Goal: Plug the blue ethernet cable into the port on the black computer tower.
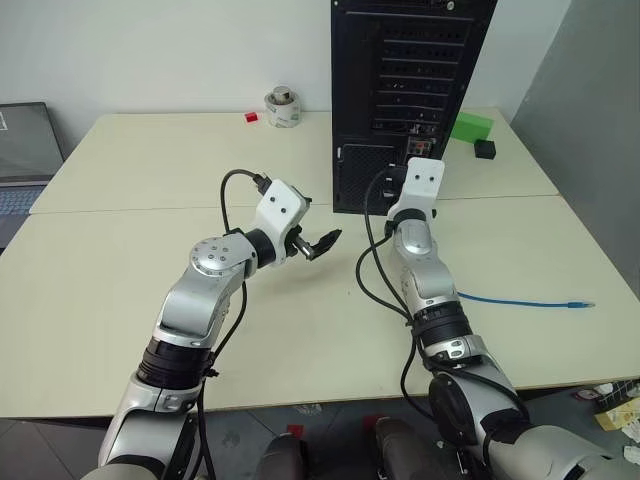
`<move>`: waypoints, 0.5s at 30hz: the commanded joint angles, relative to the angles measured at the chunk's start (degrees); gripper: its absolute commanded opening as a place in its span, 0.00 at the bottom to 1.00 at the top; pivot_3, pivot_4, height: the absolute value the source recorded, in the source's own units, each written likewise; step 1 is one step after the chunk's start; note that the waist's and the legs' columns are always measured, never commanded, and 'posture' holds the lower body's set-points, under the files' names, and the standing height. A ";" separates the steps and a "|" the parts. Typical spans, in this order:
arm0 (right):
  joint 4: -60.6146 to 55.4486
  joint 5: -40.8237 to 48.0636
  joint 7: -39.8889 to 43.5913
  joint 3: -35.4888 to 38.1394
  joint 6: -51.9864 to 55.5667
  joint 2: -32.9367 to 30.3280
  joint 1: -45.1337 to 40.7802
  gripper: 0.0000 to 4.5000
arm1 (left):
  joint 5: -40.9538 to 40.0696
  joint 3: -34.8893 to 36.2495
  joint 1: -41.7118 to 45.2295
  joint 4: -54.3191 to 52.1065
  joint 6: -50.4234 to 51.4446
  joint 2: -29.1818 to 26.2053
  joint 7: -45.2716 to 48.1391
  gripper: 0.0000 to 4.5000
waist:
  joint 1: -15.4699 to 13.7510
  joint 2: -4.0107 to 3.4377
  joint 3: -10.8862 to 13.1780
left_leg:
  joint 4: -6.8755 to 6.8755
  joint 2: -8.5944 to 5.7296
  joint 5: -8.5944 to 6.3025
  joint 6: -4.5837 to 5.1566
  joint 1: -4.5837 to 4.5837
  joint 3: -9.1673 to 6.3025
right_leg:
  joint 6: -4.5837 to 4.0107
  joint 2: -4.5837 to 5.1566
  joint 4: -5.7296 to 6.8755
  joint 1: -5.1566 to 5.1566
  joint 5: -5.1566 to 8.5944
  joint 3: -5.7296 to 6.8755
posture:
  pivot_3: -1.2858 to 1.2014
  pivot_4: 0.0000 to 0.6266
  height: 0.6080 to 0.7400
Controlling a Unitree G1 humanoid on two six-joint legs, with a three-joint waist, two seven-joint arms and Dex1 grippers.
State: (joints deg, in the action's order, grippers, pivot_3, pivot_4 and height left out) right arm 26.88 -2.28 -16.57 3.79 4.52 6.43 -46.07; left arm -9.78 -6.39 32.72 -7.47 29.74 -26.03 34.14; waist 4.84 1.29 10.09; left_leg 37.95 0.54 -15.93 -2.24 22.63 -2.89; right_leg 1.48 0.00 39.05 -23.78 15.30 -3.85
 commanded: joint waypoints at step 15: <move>-47.64 11.57 31.30 -1.37 21.28 -21.67 22.44 0.99 | 0.80 1.29 5.71 7.63 -5.76 0.48 2.48 1.00 | -1.86 0.01 0.00 | 0.12 -0.06 0.00 0.01 0.17 -0.09 | 0.02 -0.05 -0.02 -0.07 0.01 0.13 | 0.52 0.24 1.00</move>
State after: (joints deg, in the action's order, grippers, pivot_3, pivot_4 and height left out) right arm -13.92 4.90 9.08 -0.63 22.32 -11.45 -23.70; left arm -8.50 -6.24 36.73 0.00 26.47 -25.46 35.65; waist 2.98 1.30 10.09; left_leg 38.06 0.49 -15.93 -2.22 22.78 -2.98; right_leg 1.50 -0.08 39.04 -23.85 15.31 -3.71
